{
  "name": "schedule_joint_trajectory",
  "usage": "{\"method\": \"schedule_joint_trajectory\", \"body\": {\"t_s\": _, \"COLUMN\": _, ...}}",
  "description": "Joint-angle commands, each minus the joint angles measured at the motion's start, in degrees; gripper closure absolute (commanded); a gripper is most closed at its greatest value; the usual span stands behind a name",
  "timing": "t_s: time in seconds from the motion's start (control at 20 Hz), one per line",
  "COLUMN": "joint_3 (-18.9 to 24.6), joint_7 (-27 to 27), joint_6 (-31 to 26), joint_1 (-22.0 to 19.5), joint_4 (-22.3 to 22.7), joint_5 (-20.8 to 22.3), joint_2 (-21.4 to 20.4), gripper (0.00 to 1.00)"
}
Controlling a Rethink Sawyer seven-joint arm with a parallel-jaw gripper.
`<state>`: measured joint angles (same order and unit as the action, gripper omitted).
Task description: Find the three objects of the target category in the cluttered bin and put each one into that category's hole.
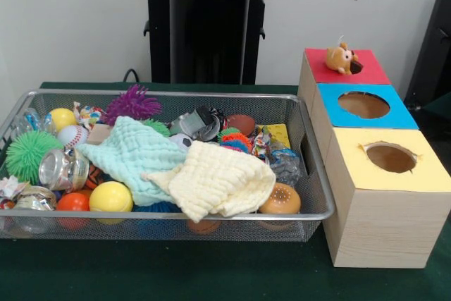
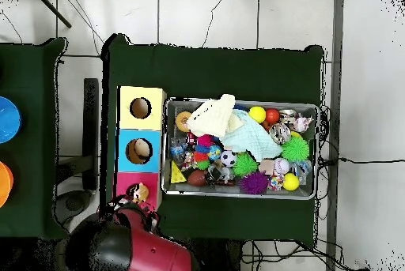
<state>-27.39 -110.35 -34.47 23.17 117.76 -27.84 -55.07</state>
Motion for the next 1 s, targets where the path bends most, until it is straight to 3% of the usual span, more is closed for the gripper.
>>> {"method": "schedule_joint_trajectory", "body": {"t_s": 0.05, "joint_3": 2.78, "joint_7": -3.85, "joint_6": 2.65, "joint_1": -5.43, "joint_4": 2.43, "joint_5": 3.69, "joint_2": -0.59, "gripper": 0.00}}
{"method": "schedule_joint_trajectory", "body": {"t_s": 0.45, "joint_3": 3.66, "joint_7": -4.40, "joint_6": 3.80, "joint_1": -7.35, "joint_4": 3.04, "joint_5": 5.81, "joint_2": -1.25, "gripper": 0.00}}
{"method": "schedule_joint_trajectory", "body": {"t_s": 0.5, "joint_3": 1.72, "joint_7": -6.06, "joint_6": 3.84, "joint_1": -5.86, "joint_4": 1.52, "joint_5": 7.74, "joint_2": -0.29, "gripper": 0.00}}
{"method": "schedule_joint_trajectory", "body": {"t_s": 0.55, "joint_3": 1.30, "joint_7": -6.92, "joint_6": 3.75, "joint_1": -5.70, "joint_4": 1.05, "joint_5": 8.64, "joint_2": -0.10, "gripper": 1.00}}
{"method": "schedule_joint_trajectory", "body": {"t_s": 1.0, "joint_3": 1.78, "joint_7": -9.11, "joint_6": 4.15, "joint_1": -6.13, "joint_4": 1.35, "joint_5": 8.79, "joint_2": -0.31, "gripper": 1.00}}
